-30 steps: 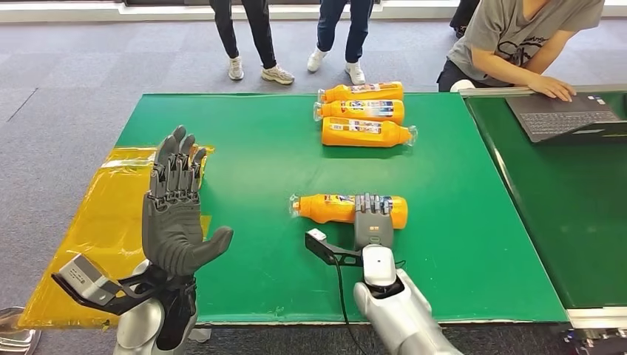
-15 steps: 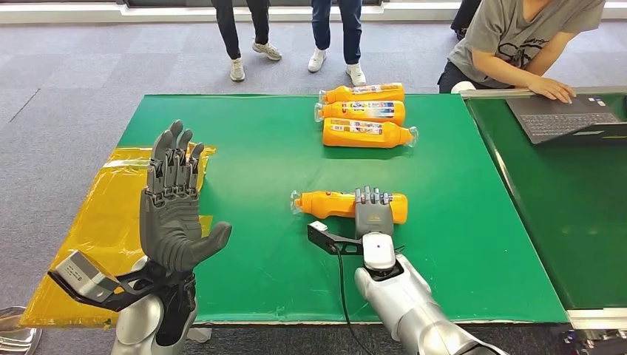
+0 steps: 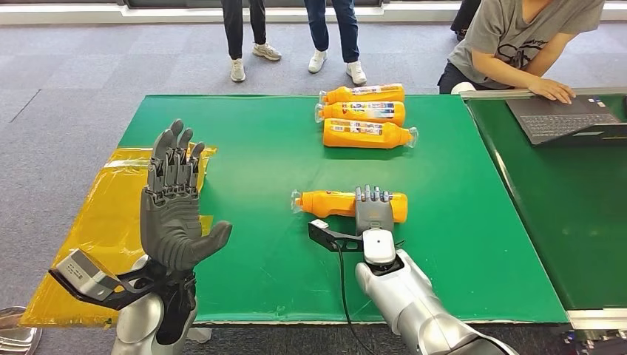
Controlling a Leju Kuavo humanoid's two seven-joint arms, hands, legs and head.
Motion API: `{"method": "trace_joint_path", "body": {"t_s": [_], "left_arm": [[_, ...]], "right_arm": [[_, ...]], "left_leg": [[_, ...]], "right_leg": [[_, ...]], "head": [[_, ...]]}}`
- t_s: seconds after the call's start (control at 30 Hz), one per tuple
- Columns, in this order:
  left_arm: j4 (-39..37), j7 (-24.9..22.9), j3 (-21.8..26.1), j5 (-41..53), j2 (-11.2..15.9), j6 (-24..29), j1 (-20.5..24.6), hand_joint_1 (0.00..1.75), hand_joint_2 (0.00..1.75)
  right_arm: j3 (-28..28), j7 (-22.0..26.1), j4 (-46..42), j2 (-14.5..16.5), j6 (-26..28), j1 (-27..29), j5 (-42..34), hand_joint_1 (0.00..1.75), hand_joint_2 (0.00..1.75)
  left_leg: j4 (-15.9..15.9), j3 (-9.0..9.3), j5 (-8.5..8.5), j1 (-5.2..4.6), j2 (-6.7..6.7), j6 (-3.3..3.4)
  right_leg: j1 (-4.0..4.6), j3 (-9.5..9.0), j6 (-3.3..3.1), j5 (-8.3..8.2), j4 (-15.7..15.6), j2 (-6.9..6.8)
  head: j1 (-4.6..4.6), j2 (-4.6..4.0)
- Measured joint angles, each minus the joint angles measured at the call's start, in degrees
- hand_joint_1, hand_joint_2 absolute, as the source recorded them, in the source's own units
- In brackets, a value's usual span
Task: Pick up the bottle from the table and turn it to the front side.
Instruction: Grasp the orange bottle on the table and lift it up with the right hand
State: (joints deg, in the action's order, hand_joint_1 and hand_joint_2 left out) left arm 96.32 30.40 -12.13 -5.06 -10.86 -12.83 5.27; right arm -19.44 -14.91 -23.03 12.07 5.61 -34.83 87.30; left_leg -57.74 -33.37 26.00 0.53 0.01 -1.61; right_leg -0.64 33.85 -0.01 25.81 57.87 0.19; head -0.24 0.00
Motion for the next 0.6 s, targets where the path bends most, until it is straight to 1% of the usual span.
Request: {"method": "trace_joint_path", "body": {"t_s": [0.5,0.6], "left_arm": [[-1.1,0.0,0.0,0.0,0.0,0.0,1.0,0.00,1.75],[-1.4,0.0,0.0,0.0,0.0,0.0,1.2,0.00,1.75]], "right_arm": [[0.7,0.0,1.0,0.1,-0.6,-0.6,0.0,0.00,1.75],[0.9,1.4,1.3,0.2,-0.8,-0.8,-0.9,0.00,1.75]], "left_leg": [[0.0,0.10,0.01,0.00,-0.03,0.01],[0.0,0.14,0.01,0.00,-0.02,0.01]], "right_leg": [[0.00,-0.14,0.01,0.01,0.0,-0.04],[0.00,-0.18,0.00,0.02,0.0,-0.03]], "head": [[0.00,0.00],[0.00,0.00]]}}
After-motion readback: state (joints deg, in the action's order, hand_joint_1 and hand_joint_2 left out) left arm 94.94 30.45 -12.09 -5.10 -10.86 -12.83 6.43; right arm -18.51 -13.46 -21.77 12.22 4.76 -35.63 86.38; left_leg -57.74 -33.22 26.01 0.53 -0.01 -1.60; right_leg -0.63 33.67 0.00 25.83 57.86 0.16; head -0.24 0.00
